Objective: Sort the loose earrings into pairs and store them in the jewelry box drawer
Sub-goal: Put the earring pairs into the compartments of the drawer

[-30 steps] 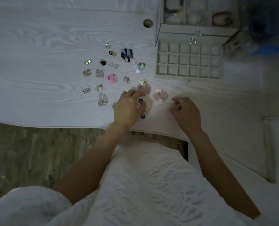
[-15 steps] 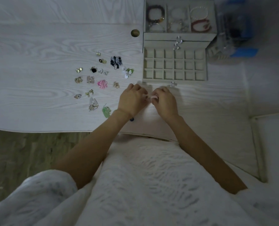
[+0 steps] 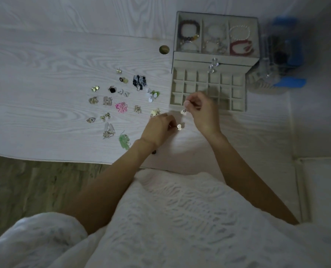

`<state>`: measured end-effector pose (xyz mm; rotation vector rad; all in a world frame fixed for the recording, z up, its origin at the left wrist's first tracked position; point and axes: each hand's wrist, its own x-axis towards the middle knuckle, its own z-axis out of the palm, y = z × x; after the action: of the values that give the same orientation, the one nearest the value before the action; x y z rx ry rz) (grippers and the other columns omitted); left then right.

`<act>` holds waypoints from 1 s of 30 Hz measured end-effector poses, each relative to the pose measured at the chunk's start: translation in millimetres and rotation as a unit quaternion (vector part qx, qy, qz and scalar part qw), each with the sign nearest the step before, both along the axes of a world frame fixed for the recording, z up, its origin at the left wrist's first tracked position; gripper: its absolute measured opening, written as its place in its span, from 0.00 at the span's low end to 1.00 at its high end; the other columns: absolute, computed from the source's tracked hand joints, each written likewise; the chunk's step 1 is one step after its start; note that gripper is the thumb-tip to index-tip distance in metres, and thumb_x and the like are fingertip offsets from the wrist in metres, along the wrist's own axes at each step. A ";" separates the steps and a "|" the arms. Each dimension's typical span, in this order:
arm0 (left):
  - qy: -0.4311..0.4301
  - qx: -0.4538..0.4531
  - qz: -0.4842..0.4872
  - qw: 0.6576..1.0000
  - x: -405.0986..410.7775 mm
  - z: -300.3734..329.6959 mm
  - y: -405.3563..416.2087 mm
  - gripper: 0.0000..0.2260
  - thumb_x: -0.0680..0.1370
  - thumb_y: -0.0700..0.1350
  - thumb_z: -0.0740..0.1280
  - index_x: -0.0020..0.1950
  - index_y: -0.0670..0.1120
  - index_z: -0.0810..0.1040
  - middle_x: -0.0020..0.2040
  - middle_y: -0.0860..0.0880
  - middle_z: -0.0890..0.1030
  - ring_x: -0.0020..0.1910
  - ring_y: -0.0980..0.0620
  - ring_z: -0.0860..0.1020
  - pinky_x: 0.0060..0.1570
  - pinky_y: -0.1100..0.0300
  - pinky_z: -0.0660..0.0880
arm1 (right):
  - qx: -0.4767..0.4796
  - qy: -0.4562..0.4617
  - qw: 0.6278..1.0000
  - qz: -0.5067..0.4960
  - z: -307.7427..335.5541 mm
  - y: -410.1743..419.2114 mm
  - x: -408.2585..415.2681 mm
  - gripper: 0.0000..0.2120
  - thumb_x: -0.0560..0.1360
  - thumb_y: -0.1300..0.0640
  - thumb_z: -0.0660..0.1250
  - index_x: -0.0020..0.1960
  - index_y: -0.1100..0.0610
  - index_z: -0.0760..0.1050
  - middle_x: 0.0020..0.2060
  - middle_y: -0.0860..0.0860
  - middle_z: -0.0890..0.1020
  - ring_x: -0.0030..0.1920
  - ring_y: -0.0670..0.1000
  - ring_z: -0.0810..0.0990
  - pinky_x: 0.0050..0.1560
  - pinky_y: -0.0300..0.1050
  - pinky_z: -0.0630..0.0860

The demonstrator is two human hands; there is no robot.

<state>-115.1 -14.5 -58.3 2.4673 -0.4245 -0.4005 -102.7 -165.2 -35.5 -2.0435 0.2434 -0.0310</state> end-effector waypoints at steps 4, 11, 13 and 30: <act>-0.034 -0.059 0.067 0.995 8.1 6.9 4.5 0.04 0.75 0.42 0.68 0.46 0.43 0.80 0.43 0.46 0.83 0.41 0.50 0.80 0.43 0.57 0.76 | 0.035 -0.002 0.999 -0.012 0.5 10.9 27.7 0.02 0.73 0.62 0.69 0.45 0.57 0.77 0.39 0.46 0.80 0.40 0.39 0.78 0.41 0.26 0.71; -0.001 -0.230 0.224 0.947 37.5 29.5 12.3 0.01 0.74 0.41 0.69 0.43 0.46 0.80 0.38 0.55 0.82 0.40 0.61 0.81 0.45 0.69 0.76 | -0.074 0.009 0.997 0.010 -19.1 20.9 38.7 0.02 0.72 0.62 0.70 0.44 0.59 0.79 0.40 0.52 0.83 0.42 0.50 0.81 0.44 0.43 0.77; 0.007 -0.252 0.229 0.940 46.9 31.5 10.3 0.01 0.74 0.40 0.69 0.44 0.46 0.79 0.38 0.55 0.82 0.40 0.60 0.81 0.46 0.67 0.76 | -0.144 0.006 0.989 0.022 -24.6 18.4 38.4 0.04 0.72 0.61 0.69 0.46 0.61 0.81 0.43 0.56 0.81 0.43 0.54 0.80 0.45 0.48 0.77; -0.128 -0.011 0.054 0.990 78.5 0.3 -7.4 0.05 0.72 0.42 0.70 0.46 0.43 0.82 0.46 0.42 0.81 0.48 0.42 0.75 0.44 0.56 0.68 | -0.237 -0.024 0.968 0.078 -29.3 -0.9 14.9 0.14 0.73 0.66 0.60 0.54 0.58 0.80 0.48 0.57 0.78 0.51 0.59 0.74 0.50 0.49 0.71</act>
<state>-36.5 -22.0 -58.0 2.5145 -0.3939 -0.0323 -87.7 -166.1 -64.8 -2.5305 0.0423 -0.0440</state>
